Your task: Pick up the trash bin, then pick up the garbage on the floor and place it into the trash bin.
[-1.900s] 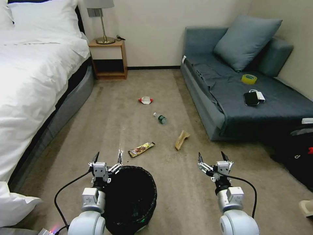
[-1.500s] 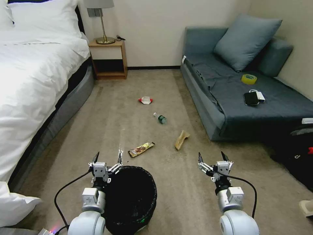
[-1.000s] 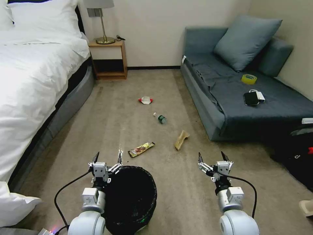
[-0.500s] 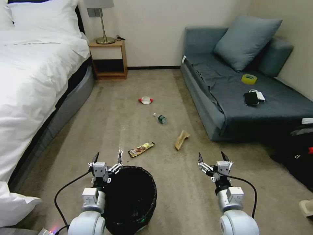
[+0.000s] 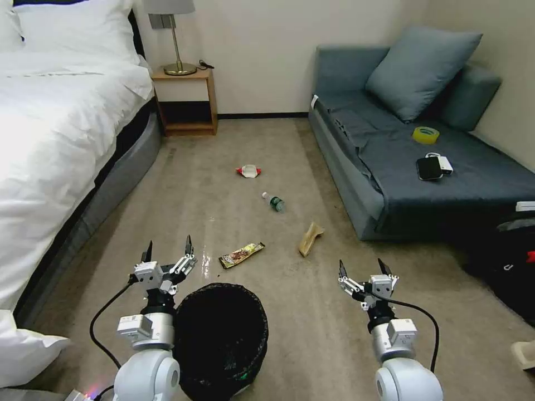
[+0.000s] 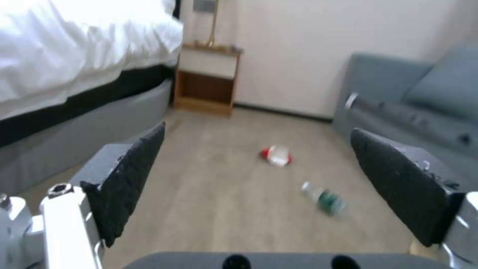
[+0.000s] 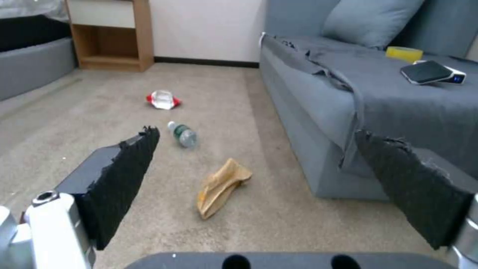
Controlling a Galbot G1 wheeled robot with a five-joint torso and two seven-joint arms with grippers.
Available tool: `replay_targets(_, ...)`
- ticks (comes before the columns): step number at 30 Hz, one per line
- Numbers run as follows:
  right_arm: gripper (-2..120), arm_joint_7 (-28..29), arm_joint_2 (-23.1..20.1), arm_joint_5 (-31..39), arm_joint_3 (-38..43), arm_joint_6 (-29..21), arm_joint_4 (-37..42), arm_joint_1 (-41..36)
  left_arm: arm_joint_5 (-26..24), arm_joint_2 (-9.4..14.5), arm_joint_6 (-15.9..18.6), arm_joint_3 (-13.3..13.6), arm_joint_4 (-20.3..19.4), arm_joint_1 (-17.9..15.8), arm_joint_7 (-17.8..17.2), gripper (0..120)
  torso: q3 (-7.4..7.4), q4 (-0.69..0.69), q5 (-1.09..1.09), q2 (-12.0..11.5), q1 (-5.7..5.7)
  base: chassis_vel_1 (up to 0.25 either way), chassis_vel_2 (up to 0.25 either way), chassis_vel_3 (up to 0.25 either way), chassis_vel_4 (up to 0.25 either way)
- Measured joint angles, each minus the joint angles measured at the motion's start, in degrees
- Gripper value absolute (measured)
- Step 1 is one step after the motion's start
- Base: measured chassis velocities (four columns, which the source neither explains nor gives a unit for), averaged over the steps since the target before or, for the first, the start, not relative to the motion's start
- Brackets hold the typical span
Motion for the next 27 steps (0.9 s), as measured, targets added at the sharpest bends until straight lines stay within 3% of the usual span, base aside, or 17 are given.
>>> replay_targets(2,100,0.0,0.0,0.0,0.0,0.0,0.0,0.0,0.8,0.2,4.1,-0.3,-0.9,0.9,-1.3,100,0.0,0.0,0.0,0.0,0.0,0.0,0.0,0.0,0.0)
replay_targets(3,100,0.0,0.0,0.0,0.0,0.0,0.0,0.0,0.8,0.2,4.1,-0.3,-0.9,0.9,-1.3,100,0.0,0.0,0.0,0.0,0.0,0.0,0.0,0.0,0.0)
replay_targets(7,100,0.0,0.0,0.0,0.0,0.0,0.0,0.0,0.4,1.0,12.6,-0.8,-3.7,2.3,-4.1,100,0.0,0.0,-0.01,0.0,0.0,0.0,0.0,0.0,0.0)
replay_targets(8,100,0.0,0.0,0.0,0.0,0.0,0.0,0.0,0.4,1.0,12.6,-0.8,-3.7,2.3,-4.1,100,0.0,0.0,-0.01,0.0,0.0,0.0,0.0,0.0,0.0)
replay_targets(12,100,0.0,0.0,0.0,0.0,0.0,0.0,0.0,-0.9,2.4,20.0,-1.2,-8.7,4.0,-4.7,100,0.0,0.0,0.0,0.0,0.0,0.0,0.0,0.0,0.0)
replay_targets(17,100,0.0,0.0,0.0,0.0,0.0,0.0,0.0,-2.8,3.4,24.3,-1.3,-10.2,4.4,-4.2,100,0.0,0.0,0.0,0.0,0.0,0.0,0.0,0.0,0.0)
replay_targets(24,100,0.1,-0.1,0.4,0.3,0.2,0.0,0.0,-4.2,3.3,26.1,-1.0,-9.3,4.7,-4.1,100,0.0,0.0,0.01,0.0,0.0,0.0,0.0,0.0,0.0)
replay_targets(26,100,0.8,-0.7,3.5,2.4,1.9,0.8,0.5,-4.5,3.2,26.8,-0.7,-8.7,4.9,-4.1,100,0.0,0.0,0.04,0.0,0.0,0.0,0.0,0.0,0.0)
replay_targets(27,100,1.8,-1.5,6.2,4.6,3.7,1.9,1.1,-5.1,3.2,27.4,-0.7,-8.1,4.9,-4.3,100,-0.01,0.0,-0.07,0.0,0.0,0.0,0.0,0.0,0.0)
